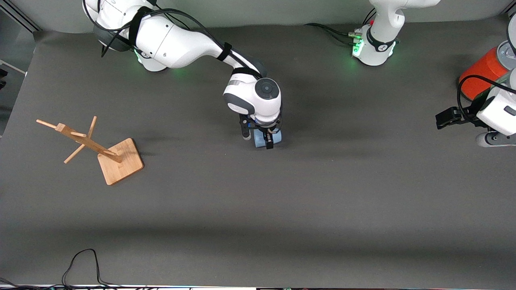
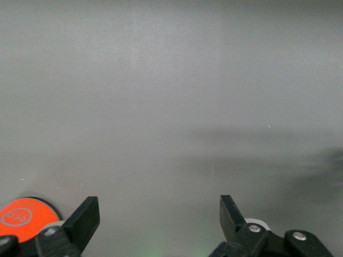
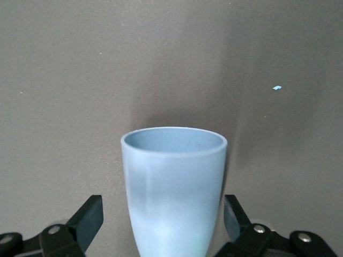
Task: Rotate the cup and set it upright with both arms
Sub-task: 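Carry the cup to mid-table and lower it with the right gripper, then release the cup on its side while the left gripper reaches toward it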
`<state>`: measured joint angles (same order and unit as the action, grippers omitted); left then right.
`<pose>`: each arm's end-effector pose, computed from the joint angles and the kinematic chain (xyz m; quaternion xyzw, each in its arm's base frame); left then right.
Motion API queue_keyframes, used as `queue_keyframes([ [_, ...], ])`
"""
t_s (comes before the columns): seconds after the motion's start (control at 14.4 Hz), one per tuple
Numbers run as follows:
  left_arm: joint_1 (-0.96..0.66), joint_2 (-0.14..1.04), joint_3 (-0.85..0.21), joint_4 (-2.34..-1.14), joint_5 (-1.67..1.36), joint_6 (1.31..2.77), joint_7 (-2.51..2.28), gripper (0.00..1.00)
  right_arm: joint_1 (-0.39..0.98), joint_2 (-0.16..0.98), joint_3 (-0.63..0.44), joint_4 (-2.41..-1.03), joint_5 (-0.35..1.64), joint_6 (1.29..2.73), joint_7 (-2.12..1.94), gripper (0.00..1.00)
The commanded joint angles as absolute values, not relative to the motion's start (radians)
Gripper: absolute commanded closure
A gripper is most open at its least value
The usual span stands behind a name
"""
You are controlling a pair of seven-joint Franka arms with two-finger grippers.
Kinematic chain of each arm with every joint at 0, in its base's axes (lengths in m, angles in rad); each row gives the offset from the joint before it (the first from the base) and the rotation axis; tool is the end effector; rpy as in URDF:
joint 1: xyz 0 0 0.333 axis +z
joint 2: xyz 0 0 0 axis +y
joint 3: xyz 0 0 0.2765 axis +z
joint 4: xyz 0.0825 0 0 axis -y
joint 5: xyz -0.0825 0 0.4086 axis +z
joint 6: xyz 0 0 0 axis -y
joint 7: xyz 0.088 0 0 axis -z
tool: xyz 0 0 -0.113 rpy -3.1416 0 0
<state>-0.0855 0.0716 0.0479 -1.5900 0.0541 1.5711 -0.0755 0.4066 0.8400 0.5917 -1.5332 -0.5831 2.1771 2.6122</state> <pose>0.5937 -0.0170 0.5277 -0.9984 -0.0177 0.0435 0.0312 0.4312 0.5444 0.1660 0.7590 -0.6507 0.0204 0.0079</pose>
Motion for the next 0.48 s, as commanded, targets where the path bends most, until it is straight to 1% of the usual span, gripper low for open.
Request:
queue_keyframes([
  [0.0, -0.097, 0.067, 0.055, -1.595, 0.066, 1.583, -0.066, 0.00, 0.405, 0.830, 0.601, -1.511, -0.617, 2.160, 2.628, 0.00],
  [0.21, -0.100, 0.067, 0.054, -1.597, 0.064, 1.583, -0.067, 0.00, 0.384, 0.763, 0.621, -1.487, -0.600, 2.067, 2.501, 0.00],
  [0.35, -0.103, 0.069, 0.052, -1.597, 0.064, 1.583, -0.078, 0.00, 0.309, 0.704, 0.687, -1.479, -0.548, 2.010, 2.384, 0.00],
  [0.42, -0.107, 0.068, 0.043, -1.595, 0.063, 1.583, -0.083, 0.00, 0.275, 0.660, 0.699, -1.474, -0.501, 1.999, 2.315, 0.00],
])
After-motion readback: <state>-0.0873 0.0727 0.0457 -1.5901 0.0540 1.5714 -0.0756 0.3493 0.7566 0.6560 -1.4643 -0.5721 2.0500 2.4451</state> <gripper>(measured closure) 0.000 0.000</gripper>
